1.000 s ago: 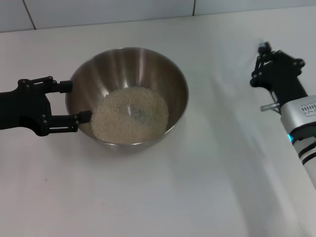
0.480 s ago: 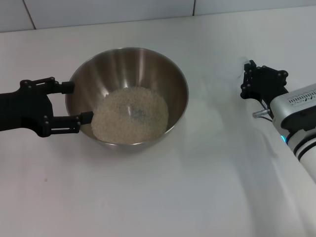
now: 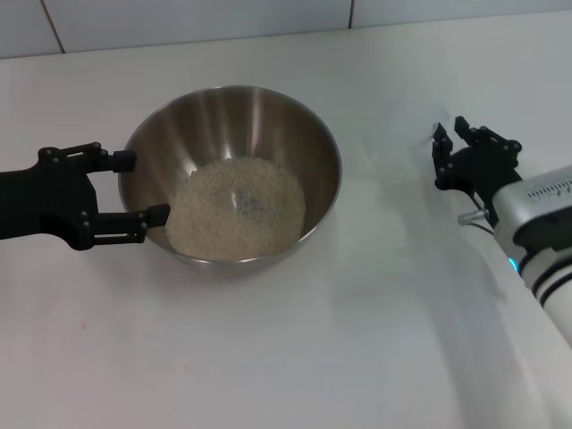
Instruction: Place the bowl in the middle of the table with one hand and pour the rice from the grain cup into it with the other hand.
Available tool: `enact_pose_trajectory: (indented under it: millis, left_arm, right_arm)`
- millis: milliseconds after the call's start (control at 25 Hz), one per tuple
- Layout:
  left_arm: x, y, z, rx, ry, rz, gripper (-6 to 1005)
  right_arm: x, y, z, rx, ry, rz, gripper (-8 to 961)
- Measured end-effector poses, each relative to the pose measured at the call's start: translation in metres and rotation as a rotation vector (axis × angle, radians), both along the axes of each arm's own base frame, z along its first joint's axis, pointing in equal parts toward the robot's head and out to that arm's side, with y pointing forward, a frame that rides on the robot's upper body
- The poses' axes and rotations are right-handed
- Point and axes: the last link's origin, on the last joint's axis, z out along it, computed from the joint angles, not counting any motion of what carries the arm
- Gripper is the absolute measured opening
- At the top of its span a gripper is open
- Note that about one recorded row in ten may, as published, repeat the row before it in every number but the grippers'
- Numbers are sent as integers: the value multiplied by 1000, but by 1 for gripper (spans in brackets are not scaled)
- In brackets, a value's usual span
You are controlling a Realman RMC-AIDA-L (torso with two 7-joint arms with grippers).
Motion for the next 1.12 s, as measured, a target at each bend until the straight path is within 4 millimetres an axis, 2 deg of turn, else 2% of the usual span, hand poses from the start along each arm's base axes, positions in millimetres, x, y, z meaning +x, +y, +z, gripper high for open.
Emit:
enact_pose_trajectory:
  millis: [280,440,480,600,840,880,920,1040,1080,1120]
  left_arm:
    - [-2,0,-1,-4,-4,9,847]
    - [-3,0,-1,-4,-5,12,847]
    - [-4,-1,-1,-4,-5,16,847]
    - [-5,-2,-1,-5,-6,19,847]
    - [-7,-5,0,1,-6,17,847]
    - [-8,-6,0,1,-6,20,847]
    - [-8,-6,0,1,-6,20,847]
    - [-12,-10,0,-1,-8,30,847]
    - [-14,-12,0,0,-8,37,847]
    - [-14,-12,0,0,-8,37,847]
  right_arm:
    - [6,-17,2,20,9,7,326]
    - [9,-31,3,26,19,9,490]
    - [10,-39,2,26,38,22,531]
    - [10,-47,2,21,64,39,751]
    - [23,-71,10,48,145,24,790]
    - [28,-85,17,74,193,35,796]
    - [28,-85,17,74,193,35,803]
    - [29,-107,33,117,269,112,822]
    - [26,-118,45,128,308,195,822]
    - [26,-118,45,128,308,195,822]
